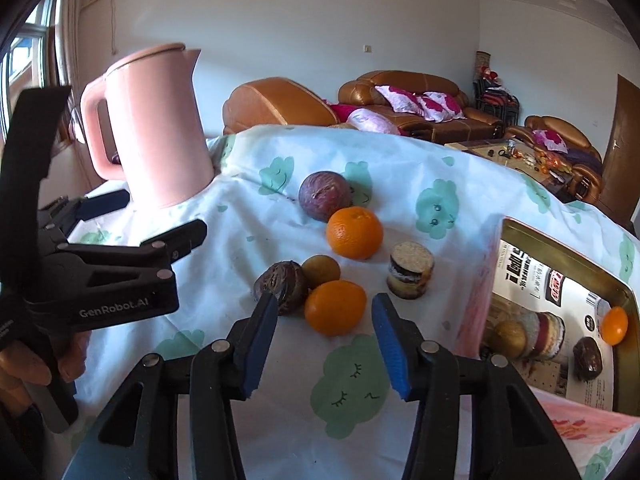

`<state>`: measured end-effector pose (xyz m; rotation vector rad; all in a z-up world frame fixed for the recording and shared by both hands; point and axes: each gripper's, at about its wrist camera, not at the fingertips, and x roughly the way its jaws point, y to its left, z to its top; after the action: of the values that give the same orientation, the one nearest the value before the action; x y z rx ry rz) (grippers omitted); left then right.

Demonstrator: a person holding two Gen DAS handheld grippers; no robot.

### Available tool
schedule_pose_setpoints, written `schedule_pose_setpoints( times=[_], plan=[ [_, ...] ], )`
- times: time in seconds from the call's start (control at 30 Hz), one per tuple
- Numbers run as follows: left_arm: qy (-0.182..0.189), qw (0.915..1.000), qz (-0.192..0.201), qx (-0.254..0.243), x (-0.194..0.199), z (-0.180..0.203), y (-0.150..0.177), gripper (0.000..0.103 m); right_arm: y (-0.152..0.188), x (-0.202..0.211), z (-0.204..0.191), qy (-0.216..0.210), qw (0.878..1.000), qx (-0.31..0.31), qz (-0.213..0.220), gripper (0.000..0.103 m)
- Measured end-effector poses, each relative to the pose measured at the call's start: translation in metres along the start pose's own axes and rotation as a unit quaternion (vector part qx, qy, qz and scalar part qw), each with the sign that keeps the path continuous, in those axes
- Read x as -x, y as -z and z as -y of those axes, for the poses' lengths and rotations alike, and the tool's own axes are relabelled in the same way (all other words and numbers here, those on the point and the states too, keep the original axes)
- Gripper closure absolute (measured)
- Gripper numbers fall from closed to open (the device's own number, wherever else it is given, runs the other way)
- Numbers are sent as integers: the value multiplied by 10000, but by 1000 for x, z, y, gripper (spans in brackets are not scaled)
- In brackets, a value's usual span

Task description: Organize fruits

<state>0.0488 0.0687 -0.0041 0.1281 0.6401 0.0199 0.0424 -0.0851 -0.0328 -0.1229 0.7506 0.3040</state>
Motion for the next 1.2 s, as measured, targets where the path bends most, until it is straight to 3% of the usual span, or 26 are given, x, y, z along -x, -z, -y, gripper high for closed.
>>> schedule_pose_setpoints(
  times=[0.27,0.37,0.4,0.43,0.6,0.7,0.97,1.1,1.2],
  plan=[
    [56,9998,-57,175,-1,-10,-5,0,-5,-38,5,14,9973,28,-735,54],
    [73,9998,-53,193,-2,-10,-6,0,-7,-39,9,-38,9974,-43,-714,56],
    [91,9998,-62,194,-2,-10,-5,0,-7,-38,8,-19,9976,-37,-691,58],
    [110,9997,-69,183,-2,-9,-5,0,-6,-36,8,6,9977,-26,-672,66],
    [333,9994,-25,48,0,-3,-3,1,-4,-6,6,101,9999,-40,-57,66],
    [705,9975,98,-36,6,4,-3,2,4,19,10,156,9991,-155,372,66],
    [1749,9834,-5,-475,6,41,-2,21,26,59,36,471,9957,-390,697,66],
    [1888,9792,-313,-681,-9,67,-4,28,27,62,51,513,9944,-561,732,66],
    [1782,9776,-720,-855,-26,82,-4,48,27,62,59,440,9939,-718,707,66]
  ],
)
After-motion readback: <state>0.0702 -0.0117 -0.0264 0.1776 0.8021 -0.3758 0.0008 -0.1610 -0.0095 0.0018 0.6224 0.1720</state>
